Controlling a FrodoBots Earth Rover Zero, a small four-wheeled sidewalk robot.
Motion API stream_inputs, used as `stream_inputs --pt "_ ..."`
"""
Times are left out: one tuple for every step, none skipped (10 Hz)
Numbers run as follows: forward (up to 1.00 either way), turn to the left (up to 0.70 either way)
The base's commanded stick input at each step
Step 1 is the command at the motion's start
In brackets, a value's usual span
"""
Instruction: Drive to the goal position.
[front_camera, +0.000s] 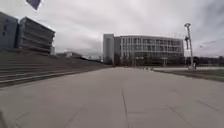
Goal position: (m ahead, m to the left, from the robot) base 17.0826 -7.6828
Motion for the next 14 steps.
stream_inputs --pt "0.7 0.0" --pt "0.7 0.0" --pt "0.7 0.0" --pt "0.7 0.0" --pt "0.7 0.0" --pt "0.7 0.0" --pt "0.7 0.0" --pt "0.7 0.0" --pt "0.7 0.0" --pt "0.7 0.0" --pt "0.7 0.0" --pt "0.7 0.0" --pt "0.7 0.0" --pt "0.7 0.0"
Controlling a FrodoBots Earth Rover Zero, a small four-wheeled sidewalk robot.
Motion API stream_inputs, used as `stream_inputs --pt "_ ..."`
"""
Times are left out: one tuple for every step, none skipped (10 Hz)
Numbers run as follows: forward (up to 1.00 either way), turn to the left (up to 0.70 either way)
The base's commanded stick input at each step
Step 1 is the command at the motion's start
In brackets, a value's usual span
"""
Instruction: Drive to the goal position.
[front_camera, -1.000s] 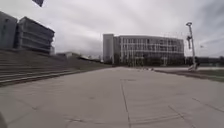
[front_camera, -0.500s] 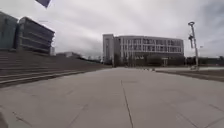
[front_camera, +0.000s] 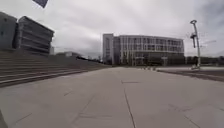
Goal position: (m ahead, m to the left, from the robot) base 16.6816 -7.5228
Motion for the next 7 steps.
stream_inputs --pt "0.7 0.0" --pt "0.7 0.0" --pt "0.7 0.0" --pt "0.7 0.0" --pt "0.7 0.0" --pt "0.7 0.0" --pt "0.7 0.0"
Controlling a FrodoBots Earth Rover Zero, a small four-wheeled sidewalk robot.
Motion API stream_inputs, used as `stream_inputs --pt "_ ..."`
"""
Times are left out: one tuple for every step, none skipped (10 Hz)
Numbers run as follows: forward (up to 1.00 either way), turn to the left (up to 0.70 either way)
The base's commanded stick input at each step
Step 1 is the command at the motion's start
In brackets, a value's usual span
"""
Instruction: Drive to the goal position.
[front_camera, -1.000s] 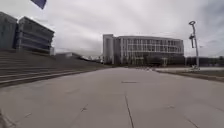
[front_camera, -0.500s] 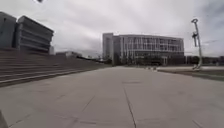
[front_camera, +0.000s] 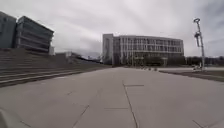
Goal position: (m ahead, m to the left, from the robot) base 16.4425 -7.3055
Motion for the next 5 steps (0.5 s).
stream_inputs --pt "0.7 0.0" --pt "0.7 0.0" --pt "0.7 0.0" --pt "0.7 0.0" --pt "0.7 0.0"
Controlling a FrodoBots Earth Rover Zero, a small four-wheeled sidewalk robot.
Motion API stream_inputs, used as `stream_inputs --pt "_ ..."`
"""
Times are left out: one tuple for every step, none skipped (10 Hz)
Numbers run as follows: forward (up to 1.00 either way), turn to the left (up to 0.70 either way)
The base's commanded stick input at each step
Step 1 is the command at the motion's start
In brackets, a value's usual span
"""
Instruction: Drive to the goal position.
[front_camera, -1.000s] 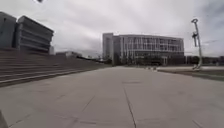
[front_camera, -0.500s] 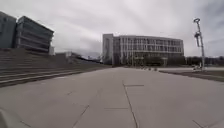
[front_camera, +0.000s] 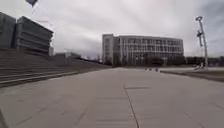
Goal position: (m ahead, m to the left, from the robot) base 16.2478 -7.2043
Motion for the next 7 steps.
stream_inputs --pt "0.7 0.0" --pt "0.7 0.0" --pt "0.7 0.0" --pt "0.7 0.0" --pt "0.7 0.0" --pt "0.7 0.0" --pt "0.7 0.0"
